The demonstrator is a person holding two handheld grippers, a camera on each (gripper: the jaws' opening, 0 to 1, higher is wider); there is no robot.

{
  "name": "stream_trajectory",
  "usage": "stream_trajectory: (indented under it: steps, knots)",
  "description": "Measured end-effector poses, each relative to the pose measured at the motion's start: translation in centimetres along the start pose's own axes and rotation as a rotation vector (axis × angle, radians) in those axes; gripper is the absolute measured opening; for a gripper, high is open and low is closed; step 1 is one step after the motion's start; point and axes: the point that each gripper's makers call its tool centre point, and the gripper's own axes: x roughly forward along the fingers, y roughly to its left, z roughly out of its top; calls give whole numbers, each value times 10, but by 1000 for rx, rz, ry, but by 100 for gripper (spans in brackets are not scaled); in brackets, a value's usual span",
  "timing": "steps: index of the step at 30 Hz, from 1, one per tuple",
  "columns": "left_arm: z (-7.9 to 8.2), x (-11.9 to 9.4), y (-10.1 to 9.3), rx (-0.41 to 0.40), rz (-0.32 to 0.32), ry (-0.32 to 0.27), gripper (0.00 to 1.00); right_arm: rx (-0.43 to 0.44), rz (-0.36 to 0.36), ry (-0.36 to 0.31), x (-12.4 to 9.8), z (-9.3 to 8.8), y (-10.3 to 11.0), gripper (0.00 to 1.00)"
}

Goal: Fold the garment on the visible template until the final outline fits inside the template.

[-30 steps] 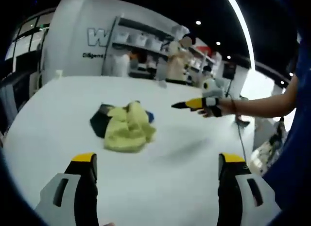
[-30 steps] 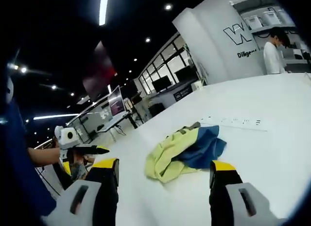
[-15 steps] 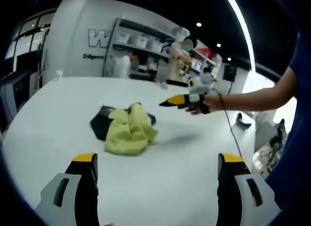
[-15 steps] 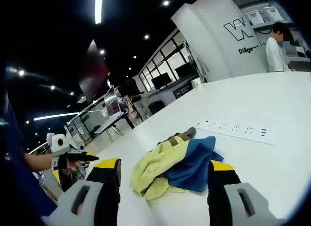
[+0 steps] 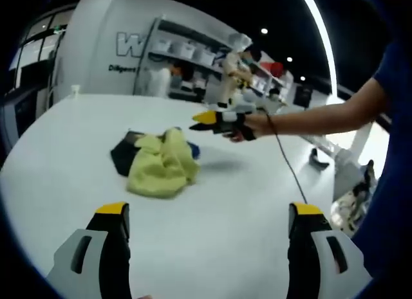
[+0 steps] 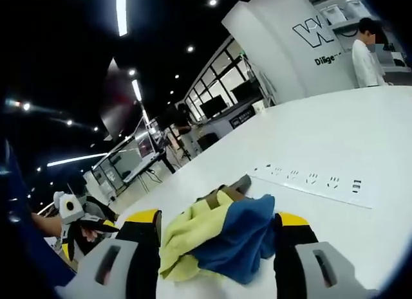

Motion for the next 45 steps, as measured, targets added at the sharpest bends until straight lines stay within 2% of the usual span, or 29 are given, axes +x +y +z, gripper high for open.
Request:
stream_trajectory:
  steps: [9, 12, 16, 20, 24, 29, 35, 40, 42, 45]
  knots:
    - [-5, -3, -7, -6, 3, 7, 98, -1, 36, 50, 11, 1, -19, 68]
    - [5, -8, -9, -29, 13, -41, 98, 4, 55, 65, 15, 0, -23, 68]
    - [9, -13, -13, -24, 16, -48, 98, 25, 67, 76, 19, -2, -28, 66]
    - [5, -17, -12, -24, 20, -35, 99, 22, 69, 98, 23, -6, -28, 65]
    - [4, -21, -12, -25, 31, -38, 99, 40, 118, 113, 28, -8, -20, 55]
    - [2, -24, -11, -29, 37, -39, 99, 58, 140, 114, 30, -6, -17, 52]
    - [0, -26, -11, -23, 39, -29, 99, 133, 166, 81, 22, 2, -16, 41]
    - [-1, -28, -10, -30, 42, -35, 99, 233, 242, 26, 12, 15, -10, 30]
    - [-2, -28, -10, -31, 43, -34, 99, 278, 267, 32, 10, 15, -9, 28]
    - [-6, -28, -9, -30, 45, -23, 99, 289, 254, 67, 14, 5, -16, 29]
